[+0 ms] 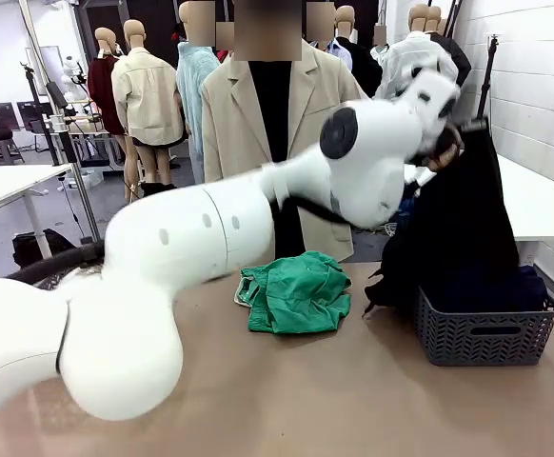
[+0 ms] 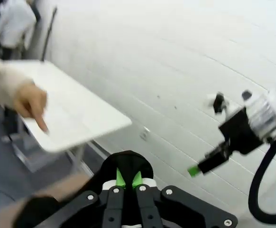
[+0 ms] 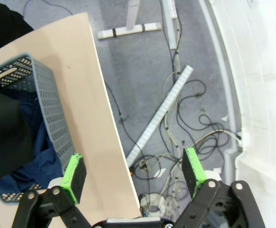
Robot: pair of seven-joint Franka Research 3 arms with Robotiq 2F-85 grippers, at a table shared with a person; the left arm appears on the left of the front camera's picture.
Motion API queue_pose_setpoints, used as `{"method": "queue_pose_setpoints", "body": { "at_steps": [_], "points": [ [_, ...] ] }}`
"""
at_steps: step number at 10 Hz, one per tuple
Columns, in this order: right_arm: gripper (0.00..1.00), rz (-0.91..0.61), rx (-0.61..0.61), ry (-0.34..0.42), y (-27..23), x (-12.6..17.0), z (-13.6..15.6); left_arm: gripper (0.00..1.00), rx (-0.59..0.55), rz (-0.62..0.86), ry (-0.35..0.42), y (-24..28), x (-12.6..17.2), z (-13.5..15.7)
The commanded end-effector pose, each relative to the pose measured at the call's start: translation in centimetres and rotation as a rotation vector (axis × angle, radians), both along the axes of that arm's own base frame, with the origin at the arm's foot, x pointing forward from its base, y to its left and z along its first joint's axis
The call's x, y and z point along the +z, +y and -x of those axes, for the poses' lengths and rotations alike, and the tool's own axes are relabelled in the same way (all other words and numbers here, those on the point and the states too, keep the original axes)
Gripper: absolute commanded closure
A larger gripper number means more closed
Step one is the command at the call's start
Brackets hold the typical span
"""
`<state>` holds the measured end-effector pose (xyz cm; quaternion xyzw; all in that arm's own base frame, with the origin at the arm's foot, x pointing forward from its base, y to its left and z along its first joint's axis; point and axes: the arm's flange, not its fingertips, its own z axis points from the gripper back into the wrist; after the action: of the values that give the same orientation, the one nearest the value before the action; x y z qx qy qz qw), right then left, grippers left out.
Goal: Sort the tops and bottoms.
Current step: Sort the clothes according to human instructions.
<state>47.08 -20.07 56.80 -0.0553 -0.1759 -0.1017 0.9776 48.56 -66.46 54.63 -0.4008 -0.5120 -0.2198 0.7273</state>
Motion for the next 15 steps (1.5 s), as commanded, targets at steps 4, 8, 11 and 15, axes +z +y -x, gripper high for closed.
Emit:
{"method": "queue_pose_setpoints", "body": {
  "at_steps": [4,8,11,15],
  "points": [
    [0.00,0.013,0.009,0.004,0.0,0.0,0.1,1.00,-0.201,-0.161,0.302,-10.1,-7.2,-4.6],
    [0.00,0.013,0.009,0.004,0.0,0.0,0.1,1.00,-0.398,-0.376,0.478,-10.9,-11.9,-1.8],
    [0.00,0.013,0.009,0.004,0.0,0.0,0.1,0.68,-0.454,-0.576,0.345,-11.6,-9.9,-0.1],
    [0.00,0.013,0.009,0.004,0.0,0.0,0.1,0.00,-0.440,-0.709,0.162,-9.6,-5.0,0.6]
  ]
}}
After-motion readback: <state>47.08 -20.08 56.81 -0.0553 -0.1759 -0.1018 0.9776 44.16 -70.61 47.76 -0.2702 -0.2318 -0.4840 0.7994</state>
